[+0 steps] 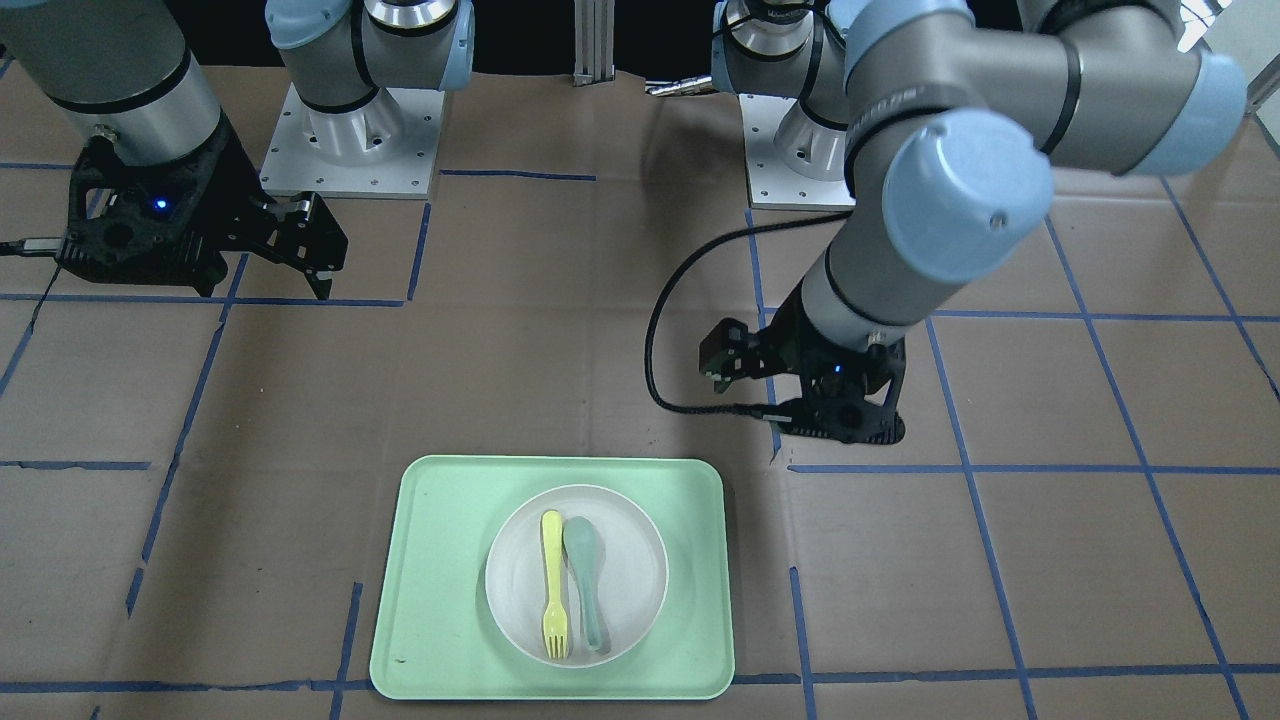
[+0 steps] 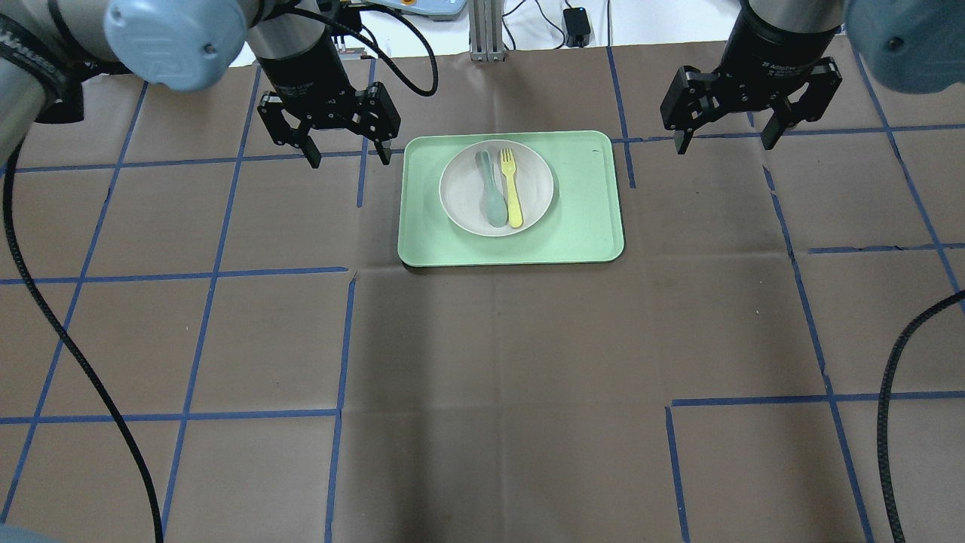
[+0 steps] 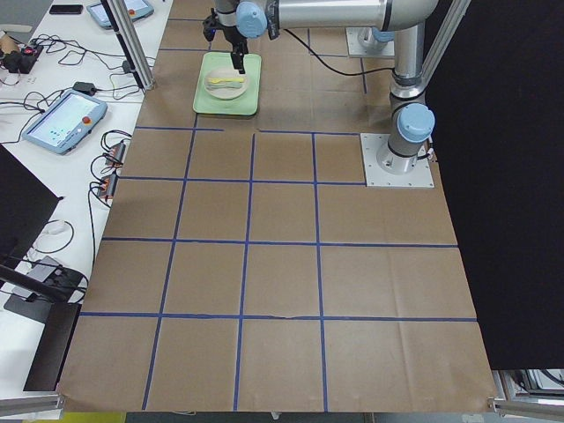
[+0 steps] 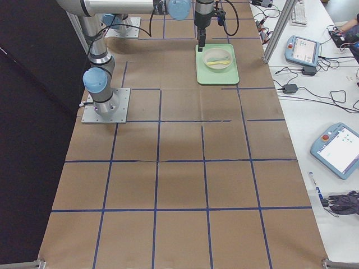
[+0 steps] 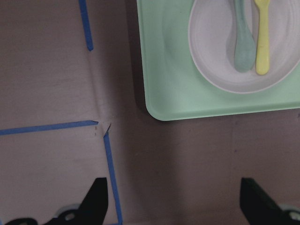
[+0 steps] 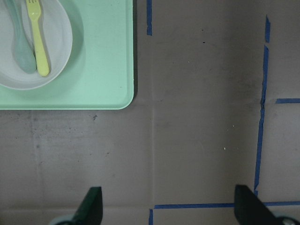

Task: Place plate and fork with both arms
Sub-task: 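Open the left gripper and lift it away from the plate, then move the right gripper over the plate above the yellow fork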

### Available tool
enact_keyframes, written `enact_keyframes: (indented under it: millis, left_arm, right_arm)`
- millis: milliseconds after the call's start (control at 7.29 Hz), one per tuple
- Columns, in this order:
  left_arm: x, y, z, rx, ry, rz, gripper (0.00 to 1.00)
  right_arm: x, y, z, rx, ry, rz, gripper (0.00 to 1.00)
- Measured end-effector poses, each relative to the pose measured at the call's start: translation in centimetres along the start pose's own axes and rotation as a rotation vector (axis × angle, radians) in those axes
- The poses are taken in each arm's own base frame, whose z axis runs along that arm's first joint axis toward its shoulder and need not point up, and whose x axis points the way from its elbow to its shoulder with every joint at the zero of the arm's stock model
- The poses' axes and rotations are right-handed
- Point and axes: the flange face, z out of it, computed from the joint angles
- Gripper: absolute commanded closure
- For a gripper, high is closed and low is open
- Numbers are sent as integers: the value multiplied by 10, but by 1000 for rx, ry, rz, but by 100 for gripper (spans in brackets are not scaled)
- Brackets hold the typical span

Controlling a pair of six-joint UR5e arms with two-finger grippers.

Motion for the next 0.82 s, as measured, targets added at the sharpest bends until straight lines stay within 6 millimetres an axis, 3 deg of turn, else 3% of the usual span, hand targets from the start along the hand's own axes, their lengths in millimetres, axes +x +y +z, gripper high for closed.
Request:
enact_keyframes:
  millis: [274,411,549,823]
  left_arm:
    - [-1,51,-38,-22,-45,2,1]
    - [-1,72,-45,-35,-53,10,1]
    - [-2,88,-44,-52,-56,25,1]
    - [-8,94,-29,-28,-55,66,0]
  right_arm:
    - [-3,-4,4,4,-10,24,0]
    - [-4,-6,7,3,-12,39,0]
    - [-8,-12,10,-3,-12,55,0]
    - [-46,-38,16,-4,-6,71,0]
